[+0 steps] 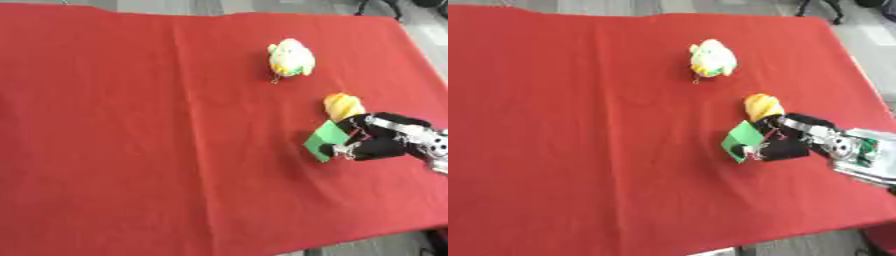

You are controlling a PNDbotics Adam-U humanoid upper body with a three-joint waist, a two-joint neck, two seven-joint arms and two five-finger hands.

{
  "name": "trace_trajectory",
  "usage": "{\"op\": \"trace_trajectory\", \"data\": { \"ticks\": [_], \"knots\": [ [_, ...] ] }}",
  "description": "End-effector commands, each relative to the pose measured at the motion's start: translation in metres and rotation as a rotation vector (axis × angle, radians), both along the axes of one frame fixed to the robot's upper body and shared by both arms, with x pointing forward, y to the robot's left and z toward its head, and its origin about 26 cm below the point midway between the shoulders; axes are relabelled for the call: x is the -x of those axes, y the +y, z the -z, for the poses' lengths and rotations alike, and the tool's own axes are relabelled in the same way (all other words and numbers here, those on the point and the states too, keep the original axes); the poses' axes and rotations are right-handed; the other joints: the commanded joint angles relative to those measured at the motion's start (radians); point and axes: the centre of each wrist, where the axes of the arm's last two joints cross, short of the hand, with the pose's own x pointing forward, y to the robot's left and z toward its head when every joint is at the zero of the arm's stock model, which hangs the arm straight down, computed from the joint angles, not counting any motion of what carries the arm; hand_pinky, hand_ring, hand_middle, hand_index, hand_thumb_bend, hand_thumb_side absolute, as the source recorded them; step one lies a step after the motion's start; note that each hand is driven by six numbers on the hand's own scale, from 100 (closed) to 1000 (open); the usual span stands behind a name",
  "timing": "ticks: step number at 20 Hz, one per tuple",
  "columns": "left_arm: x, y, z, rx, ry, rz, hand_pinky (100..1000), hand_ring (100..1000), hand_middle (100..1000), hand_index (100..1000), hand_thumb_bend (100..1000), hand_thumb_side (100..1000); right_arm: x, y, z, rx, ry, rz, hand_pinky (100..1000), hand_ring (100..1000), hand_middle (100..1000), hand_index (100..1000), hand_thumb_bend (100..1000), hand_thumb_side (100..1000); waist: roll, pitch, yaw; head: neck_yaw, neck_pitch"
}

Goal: Pick up the objects with one hand, pass them to the other hand, and then place them into the box on the other side of the table.

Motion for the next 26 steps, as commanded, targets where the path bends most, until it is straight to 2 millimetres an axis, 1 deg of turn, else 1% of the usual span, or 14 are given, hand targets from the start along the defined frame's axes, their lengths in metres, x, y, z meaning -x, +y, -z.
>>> {"op": "trace_trajectory", "data": {
  "ticks": [1,7,11,17,26],
  "knots": [
    [-0.0003,0.0003,-0.0116,-0.016,-0.032,0.010,1000,777,741,708,126,711,-0.0010,-0.0008,-0.0043,0.030,-0.001,-0.004,741,757,733,867,494,503,0.004,0.005,0.001,-0.005,0.006],
    [-0.0005,-0.0005,-0.0112,-0.019,-0.029,0.015,1000,777,736,706,126,711,-0.0030,0.0005,-0.0064,0.039,-0.011,0.000,740,756,731,893,493,485,0.004,0.005,0.002,-0.010,0.006],
    [-0.0005,-0.0007,-0.0111,-0.019,-0.028,0.017,1000,778,735,705,126,713,-0.0037,0.0015,-0.0064,0.036,-0.016,0.011,735,749,716,872,492,448,0.005,0.006,0.003,-0.011,0.006],
    [-0.0006,-0.0012,-0.0108,-0.020,-0.025,0.019,1000,779,733,703,126,715,-0.0052,0.0031,-0.0074,0.028,-0.036,0.042,725,734,679,842,481,417,0.006,0.007,0.003,-0.013,0.006],
    [-0.0010,-0.0027,-0.0103,-0.020,-0.022,0.027,1000,779,730,701,127,718,-0.0072,0.0066,-0.0075,0.026,-0.019,0.042,725,726,656,821,517,333,0.008,0.009,0.007,-0.019,0.006]
  ]
}}
